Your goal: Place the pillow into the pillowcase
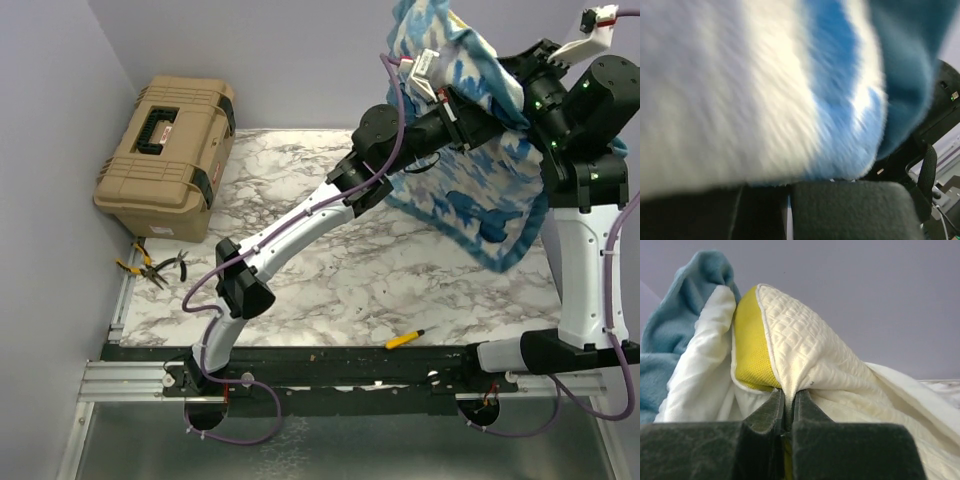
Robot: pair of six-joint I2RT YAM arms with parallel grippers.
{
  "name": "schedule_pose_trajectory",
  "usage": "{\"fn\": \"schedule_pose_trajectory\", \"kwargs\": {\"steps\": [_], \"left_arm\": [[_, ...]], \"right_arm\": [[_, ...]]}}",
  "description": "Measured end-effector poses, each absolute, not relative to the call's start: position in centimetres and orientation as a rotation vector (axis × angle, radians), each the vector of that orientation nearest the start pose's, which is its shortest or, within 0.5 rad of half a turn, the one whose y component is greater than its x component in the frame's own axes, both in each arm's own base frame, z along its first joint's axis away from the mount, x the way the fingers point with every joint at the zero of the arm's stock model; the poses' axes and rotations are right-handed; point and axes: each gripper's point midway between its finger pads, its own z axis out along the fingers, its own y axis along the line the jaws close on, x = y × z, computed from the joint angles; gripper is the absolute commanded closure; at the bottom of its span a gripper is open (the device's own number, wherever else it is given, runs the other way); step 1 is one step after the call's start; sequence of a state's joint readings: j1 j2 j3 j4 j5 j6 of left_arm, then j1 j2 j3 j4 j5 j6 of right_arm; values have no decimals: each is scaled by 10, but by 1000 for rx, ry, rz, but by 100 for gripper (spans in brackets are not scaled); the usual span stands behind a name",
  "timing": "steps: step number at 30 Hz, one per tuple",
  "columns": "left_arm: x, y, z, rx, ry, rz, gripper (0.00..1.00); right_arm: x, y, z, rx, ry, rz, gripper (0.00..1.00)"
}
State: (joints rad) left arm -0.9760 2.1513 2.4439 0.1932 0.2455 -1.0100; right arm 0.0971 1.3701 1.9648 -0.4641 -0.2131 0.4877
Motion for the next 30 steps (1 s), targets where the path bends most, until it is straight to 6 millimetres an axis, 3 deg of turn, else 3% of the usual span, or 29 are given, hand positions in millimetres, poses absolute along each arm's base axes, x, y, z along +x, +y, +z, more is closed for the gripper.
{"fn": "schedule_pose_trajectory", "kwargs": {"steps": [4,6,8,9,12,16,19,21,24,30], "left_arm": [[276,-529,533,230,1312,-1859,100],[279,-518,506,214,1386,-1822,100],[281,-504,474,193,1476,-1778,100],[283,-496,453,177,1532,-1750,100],[284,-464,365,81,1756,-1668,100],[257,-418,251,-43,2059,-1528,100],[234,-380,192,-138,2224,-1416,100],[223,-356,179,-203,2261,-1359,100],[223,-323,176,-313,2225,-1292,100],[248,-299,155,-453,2202,-1155,100]], "right_arm": [[368,119,548,11,1498,699,100],[368,140,522,-46,1563,765,100],[369,162,486,-91,1644,837,100],[367,175,457,-118,1700,878,100],[356,208,368,-152,1894,992,100],[314,237,260,-164,2172,1139,100],[278,259,218,-222,2311,1229,98],[267,274,208,-274,2349,1288,97],[263,290,198,-314,2380,1354,94],[291,306,188,-322,2431,1342,88]]}}
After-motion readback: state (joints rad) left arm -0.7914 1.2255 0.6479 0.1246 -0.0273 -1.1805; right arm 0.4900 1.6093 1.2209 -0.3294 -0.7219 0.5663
